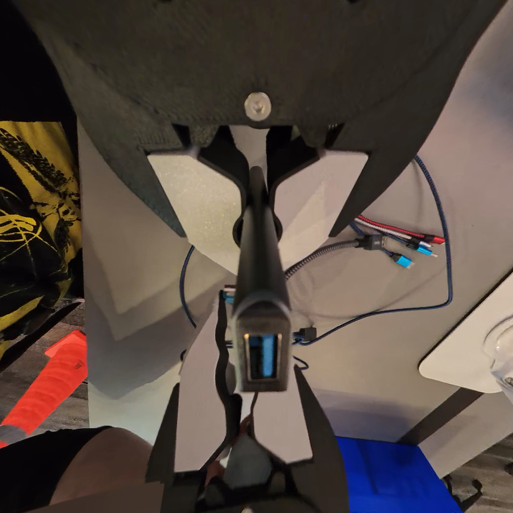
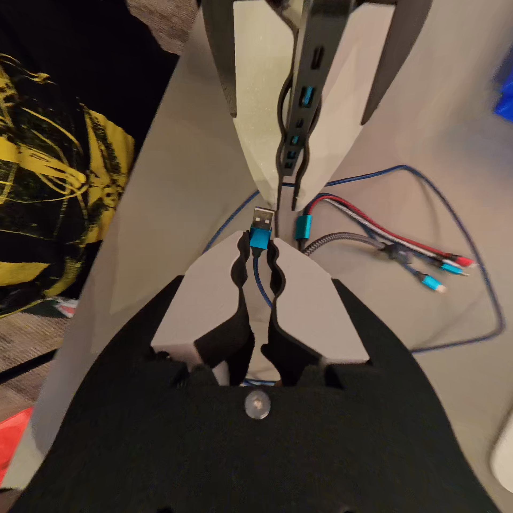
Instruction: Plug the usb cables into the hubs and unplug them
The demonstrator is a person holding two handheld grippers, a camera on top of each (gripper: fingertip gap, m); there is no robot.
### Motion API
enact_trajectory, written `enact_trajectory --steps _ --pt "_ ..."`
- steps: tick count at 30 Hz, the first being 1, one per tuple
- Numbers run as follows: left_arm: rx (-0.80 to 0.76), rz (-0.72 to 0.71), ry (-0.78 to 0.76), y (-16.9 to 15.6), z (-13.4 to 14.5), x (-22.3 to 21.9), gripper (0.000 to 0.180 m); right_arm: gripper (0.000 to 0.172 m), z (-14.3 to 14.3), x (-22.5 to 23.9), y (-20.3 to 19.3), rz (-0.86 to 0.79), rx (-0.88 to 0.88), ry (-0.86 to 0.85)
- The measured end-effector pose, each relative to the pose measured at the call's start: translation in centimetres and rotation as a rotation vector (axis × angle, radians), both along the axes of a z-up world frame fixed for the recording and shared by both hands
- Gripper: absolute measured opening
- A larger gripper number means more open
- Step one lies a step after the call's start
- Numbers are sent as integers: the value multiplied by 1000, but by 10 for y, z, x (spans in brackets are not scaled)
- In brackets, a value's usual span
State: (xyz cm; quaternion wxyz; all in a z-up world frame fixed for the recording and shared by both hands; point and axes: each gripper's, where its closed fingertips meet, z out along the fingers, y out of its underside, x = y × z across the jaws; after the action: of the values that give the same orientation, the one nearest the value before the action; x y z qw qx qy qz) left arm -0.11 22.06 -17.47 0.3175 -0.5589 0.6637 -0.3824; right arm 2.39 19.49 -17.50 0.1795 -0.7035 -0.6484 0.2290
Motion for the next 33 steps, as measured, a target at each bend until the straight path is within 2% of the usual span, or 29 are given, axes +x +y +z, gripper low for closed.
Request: enact_trajectory --steps 4,9,15,19,22,28,33 --pt "41 -27 -24 -10 0 7 10 13 4 -4 -5 -3 -172 156" --pt "185 -41 -21 -16 2 12 10 13 4 1 -11 46 -428 263" --pt "235 -44 19 -17 -8 14 10 13 -8 8 -10 91 -515 187" --pt "214 -20 37 -9 -13 10 10 12 -42 27 -5 48 -513 12" --pt "200 -14 57 -7 -18 9 10 13 -60 28 3 9 -410 -39" --pt "182 -3 73 -3 -23 6 10 26 -51 32 15 -122 -7 -69" --pt "173 7 74 0 -23 4 10 27 -57 19 -2 -132 312 -100"
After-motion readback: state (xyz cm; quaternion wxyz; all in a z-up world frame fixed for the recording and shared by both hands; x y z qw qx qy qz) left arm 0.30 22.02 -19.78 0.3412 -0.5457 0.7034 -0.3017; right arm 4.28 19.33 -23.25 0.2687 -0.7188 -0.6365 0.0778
